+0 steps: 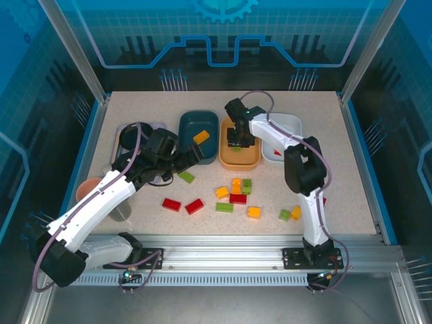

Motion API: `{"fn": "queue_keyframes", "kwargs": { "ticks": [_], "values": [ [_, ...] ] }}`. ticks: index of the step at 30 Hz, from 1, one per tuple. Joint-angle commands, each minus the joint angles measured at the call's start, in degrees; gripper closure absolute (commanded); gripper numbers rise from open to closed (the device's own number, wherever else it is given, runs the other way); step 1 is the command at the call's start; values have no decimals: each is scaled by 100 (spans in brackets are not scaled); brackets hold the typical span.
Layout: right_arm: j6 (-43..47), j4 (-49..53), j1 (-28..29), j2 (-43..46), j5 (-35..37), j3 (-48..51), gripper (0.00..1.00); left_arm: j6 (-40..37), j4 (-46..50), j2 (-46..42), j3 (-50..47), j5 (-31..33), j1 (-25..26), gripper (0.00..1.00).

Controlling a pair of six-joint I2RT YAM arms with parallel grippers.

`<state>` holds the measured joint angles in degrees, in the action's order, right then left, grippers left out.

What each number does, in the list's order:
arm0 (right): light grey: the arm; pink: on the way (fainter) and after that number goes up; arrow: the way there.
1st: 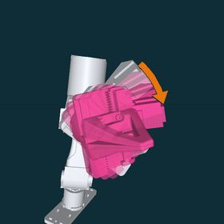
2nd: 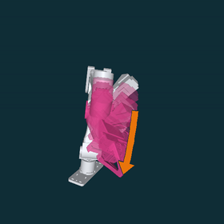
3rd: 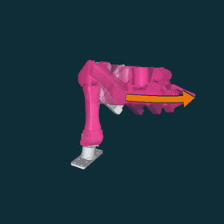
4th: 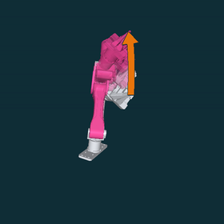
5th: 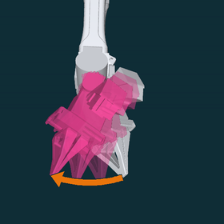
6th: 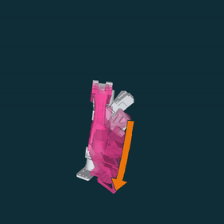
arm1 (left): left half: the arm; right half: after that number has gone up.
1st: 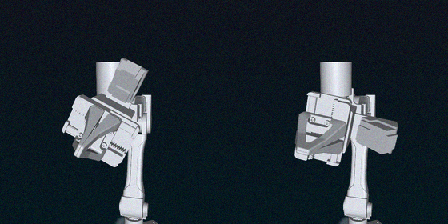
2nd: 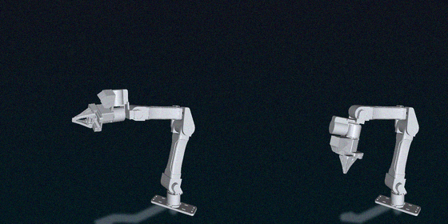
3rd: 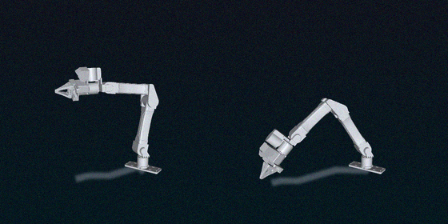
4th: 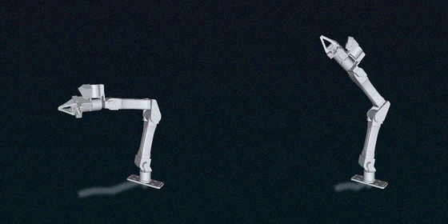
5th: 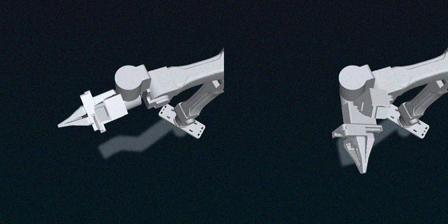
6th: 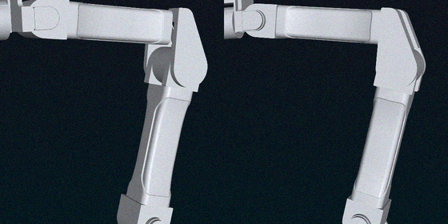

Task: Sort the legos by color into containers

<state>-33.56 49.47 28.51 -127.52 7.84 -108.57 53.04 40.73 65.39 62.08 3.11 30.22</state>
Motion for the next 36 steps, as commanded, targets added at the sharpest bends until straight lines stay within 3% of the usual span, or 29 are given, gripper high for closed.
{"fn": "queue_keyframes", "kwargs": {
  "ticks": [1,6,11,16,24,30,36],
  "values": [
    [236,661,-57,-339,-145,-674,61,323,632,-329,-206,154,-88,4],
    [324,740,-26,-268,-156,-842,38,541,823,-585,-526,125,-157,6],
    [545,592,68,558,-28,-491,34,366,448,-464,-693,-218,-165,9],
    [805,-591,251,2682,-140,1837,37,-467,17,466,-569,-773,116,13],
    [790,-876,722,5589,-437,4840,31,407,69,2181,257,-826,826,11],
    [426,-691,740,7184,-881,6024,15,811,200,3334,990,-737,1242,8],
    [201,-188,734,7950,-738,6218,15,1036,489,4025,1349,-549,1311,13]
  ]
}}
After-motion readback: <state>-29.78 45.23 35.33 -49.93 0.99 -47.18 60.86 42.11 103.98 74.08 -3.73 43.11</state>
